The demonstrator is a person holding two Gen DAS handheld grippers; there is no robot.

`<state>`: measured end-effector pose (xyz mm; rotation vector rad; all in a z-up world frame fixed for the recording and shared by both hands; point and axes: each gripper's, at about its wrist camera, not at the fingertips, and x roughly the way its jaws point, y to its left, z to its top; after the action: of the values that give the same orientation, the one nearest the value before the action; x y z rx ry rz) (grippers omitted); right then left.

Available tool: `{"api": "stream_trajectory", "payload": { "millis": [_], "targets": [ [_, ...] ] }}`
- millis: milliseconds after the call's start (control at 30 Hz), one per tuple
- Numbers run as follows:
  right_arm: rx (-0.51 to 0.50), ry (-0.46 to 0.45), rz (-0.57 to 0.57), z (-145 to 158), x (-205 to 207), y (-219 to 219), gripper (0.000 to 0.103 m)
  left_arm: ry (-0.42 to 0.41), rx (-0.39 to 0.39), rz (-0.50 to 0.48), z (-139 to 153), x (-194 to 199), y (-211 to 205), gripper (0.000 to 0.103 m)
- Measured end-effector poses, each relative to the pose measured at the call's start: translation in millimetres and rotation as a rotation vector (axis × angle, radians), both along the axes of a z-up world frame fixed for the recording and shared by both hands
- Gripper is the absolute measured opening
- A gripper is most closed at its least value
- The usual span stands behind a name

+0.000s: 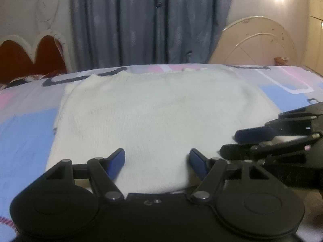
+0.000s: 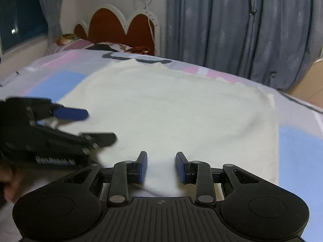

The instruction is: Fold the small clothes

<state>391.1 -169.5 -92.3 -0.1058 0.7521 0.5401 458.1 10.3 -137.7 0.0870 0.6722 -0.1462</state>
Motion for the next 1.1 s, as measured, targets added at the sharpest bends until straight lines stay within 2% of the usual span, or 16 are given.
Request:
{"api": "stream_trajectory", "payload": {
  "millis": [100,167,267,333,367,433,500,567,600,667,700,767,867,933,1000,1100],
  "targets": [
    [-0.056,-0.022,0.006,-2.5,-5.7,10.4,0.032,0.0,-0.014,0.023,-2.3,-10.6,11.6,0.073],
    [-0.057,-0.028,0.002,-5.3,-9.5,3.6,0.032,0.001,-0.016,0.049,-1.5,-21.7,26.7,0.073],
    [-0.079,-0.038,-0.14,-8.2,-19.0,-40.5,0.031,0.002,-0.066,0.097,1.1,-36.9,58.5,0.071],
    [-0.046,-0.027,-0.236,-10.7,-27.4,-77.3,0.026,0.003,-0.052,0.1,3.5,-40.0,63.8,0.07],
    [-0.028,-0.016,-0.247,-9.5,-28.1,-84.1,0.025,0.006,-0.046,0.103,4.9,-38.7,61.7,0.067],
    [-0.064,-0.015,-0.241,-2.9,-25.8,-76.5,0.025,-0.009,-0.032,0.116,13.8,-39.6,52.4,0.065],
    [-0.043,-0.042,-0.242,8.4,-26.8,-68.3,0.024,-0.037,-0.036,0.099,20.2,-42.8,41.3,0.068],
    [-0.022,-0.055,-0.239,14.9,-23.4,-55.6,0.024,0.003,-0.009,0.128,13.5,-39.0,39.7,0.066],
    [-0.032,-0.058,-0.243,14.6,-22.4,-52.7,0.024,0.026,-0.025,0.145,7.1,-38.1,45.9,0.068],
    [-0.089,-0.031,-0.301,3.8,-17.8,-55.1,0.024,0.008,-0.052,0.145,4.8,-40.2,53.6,0.066],
    [-0.079,-0.01,-0.343,-4.8,-15.7,-63.8,0.024,0.013,-0.041,0.147,6.8,-40.7,53.6,0.062],
    [-0.018,0.005,-0.382,-3.2,-18.1,-74.2,0.024,0.013,-0.037,0.162,10.2,-42.5,53.8,0.058],
    [-0.01,-0.037,-0.385,6.4,-23.1,-70.6,0.024,0.014,-0.048,0.165,6.7,-42.4,56.8,0.06],
    [-0.048,-0.002,-0.376,-7.0,-16.0,-67.7,0.024,0.021,-0.04,0.159,5.0,-41.9,58.6,0.06],
    [-0.054,0.005,-0.366,-2.8,-11.1,-66.7,0.024,0.034,-0.042,0.163,10.0,-44.6,60.4,0.058],
    [0.009,-0.004,-0.379,13.4,-13.6,-71.5,0.024,0.025,-0.109,0.205,22.5,-56.6,63.8,0.058]
  ]
}}
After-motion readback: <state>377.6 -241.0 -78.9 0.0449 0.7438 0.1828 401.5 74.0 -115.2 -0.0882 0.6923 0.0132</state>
